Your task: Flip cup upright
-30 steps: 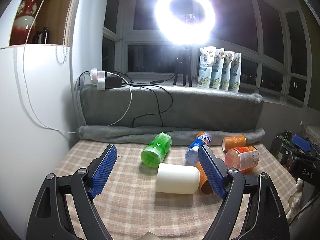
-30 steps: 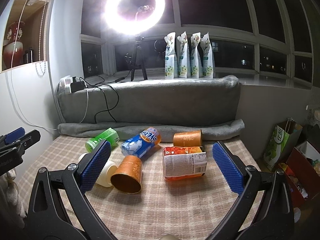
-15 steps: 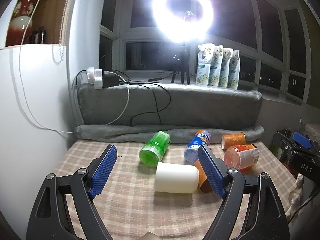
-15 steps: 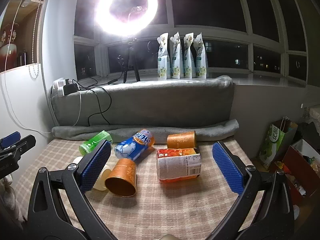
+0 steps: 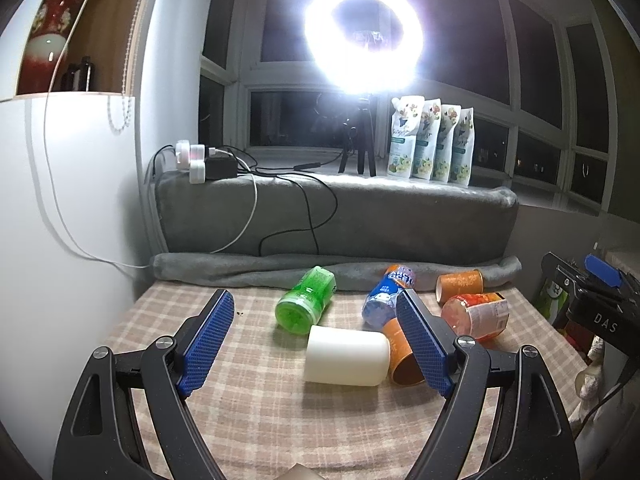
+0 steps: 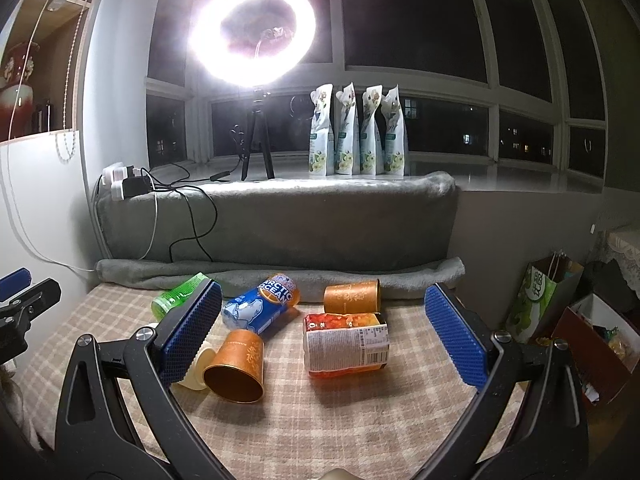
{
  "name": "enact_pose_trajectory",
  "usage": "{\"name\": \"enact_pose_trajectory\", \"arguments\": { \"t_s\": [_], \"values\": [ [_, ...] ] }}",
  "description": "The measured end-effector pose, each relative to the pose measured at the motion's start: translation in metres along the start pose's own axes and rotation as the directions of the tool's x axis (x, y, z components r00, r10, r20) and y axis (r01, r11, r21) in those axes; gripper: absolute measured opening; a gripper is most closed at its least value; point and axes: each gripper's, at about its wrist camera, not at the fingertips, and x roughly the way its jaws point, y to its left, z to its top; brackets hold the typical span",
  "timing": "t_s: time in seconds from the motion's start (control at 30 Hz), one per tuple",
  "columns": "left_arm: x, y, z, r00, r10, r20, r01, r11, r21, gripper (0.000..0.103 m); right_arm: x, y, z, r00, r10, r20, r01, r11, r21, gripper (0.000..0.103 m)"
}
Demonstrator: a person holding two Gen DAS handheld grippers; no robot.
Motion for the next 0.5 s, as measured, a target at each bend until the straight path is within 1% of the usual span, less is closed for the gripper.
{"name": "enact_pose_trajectory", "arguments": {
  "t_s": [0.5],
  "values": [
    [-0.0001,0.0054,-0.0002,1.0,-0.004,-0.01,0.004,1.0,-0.01,0.084,0.0036,0.006,0.0003,1.0,0.008,-0.015,-0.008,1.0,-0.006,0.103]
  ]
}}
